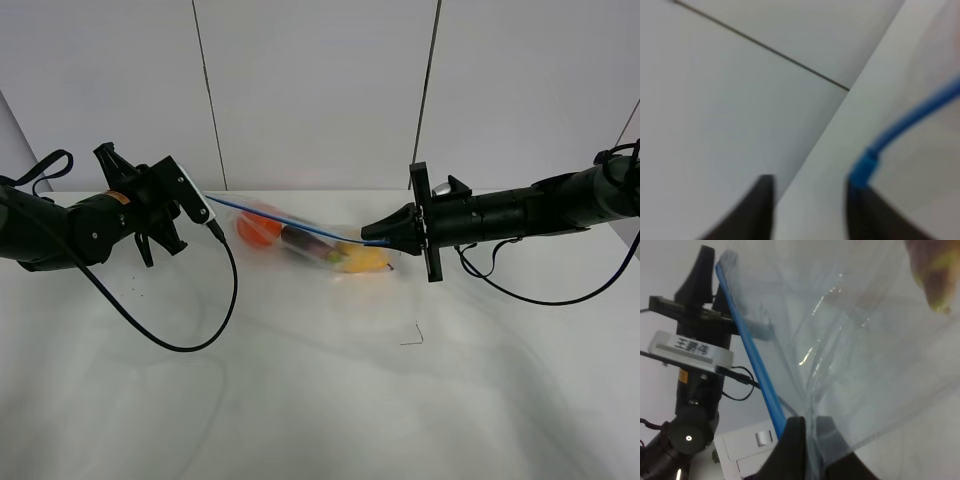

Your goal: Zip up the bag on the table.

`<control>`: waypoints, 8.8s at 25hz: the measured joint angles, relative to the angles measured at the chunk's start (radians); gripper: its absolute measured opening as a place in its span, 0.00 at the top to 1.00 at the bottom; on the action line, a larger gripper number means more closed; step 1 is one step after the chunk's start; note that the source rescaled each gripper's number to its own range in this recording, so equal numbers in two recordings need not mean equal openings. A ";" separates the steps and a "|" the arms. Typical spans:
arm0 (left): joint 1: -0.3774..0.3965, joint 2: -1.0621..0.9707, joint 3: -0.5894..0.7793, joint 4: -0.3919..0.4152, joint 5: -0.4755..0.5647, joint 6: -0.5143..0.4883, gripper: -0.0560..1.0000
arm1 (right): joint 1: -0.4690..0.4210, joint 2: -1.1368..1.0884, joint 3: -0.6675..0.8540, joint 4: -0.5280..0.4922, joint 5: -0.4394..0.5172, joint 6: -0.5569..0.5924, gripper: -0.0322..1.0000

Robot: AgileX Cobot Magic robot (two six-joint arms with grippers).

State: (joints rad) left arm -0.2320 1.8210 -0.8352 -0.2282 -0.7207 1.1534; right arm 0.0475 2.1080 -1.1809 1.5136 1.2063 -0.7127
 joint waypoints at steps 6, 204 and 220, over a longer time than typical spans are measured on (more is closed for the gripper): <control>0.036 0.000 0.000 -0.035 0.000 -0.060 0.11 | 0.000 0.000 0.000 0.000 0.000 0.000 0.97; 0.214 -1.826 0.339 0.228 1.770 -1.097 0.08 | 0.032 -0.559 -0.055 -1.395 0.008 0.662 0.00; 0.214 -1.826 0.339 0.228 1.770 -1.097 0.08 | 0.032 -1.361 0.527 -1.439 -0.125 0.662 0.00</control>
State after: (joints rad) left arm -0.0179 -0.0050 -0.4958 0.0000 1.0494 0.0565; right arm 0.0797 0.7465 -0.6536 0.0751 1.0817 -0.0510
